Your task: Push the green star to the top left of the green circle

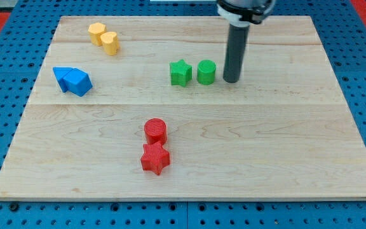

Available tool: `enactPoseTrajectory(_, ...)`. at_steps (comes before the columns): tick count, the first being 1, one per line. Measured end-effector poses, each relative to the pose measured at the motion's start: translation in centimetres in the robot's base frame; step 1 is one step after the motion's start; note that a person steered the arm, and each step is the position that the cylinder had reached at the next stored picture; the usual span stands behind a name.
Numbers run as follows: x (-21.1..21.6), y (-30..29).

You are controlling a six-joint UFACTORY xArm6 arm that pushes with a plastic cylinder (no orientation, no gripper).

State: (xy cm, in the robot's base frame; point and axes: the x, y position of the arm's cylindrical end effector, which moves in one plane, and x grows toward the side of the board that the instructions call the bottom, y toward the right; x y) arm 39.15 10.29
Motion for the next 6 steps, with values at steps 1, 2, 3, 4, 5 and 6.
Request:
enactPoseTrajectory(1,2.5,1.4)
enactPoseTrajectory(2,3.8,-3.9)
enactPoseTrajectory(3,1.5,-8.5)
enactPoseTrajectory(4,-2.2,-10.7)
enactPoseTrajectory(5,-7.5,-12.0)
enactPoseTrajectory(6,-8.5,-11.9)
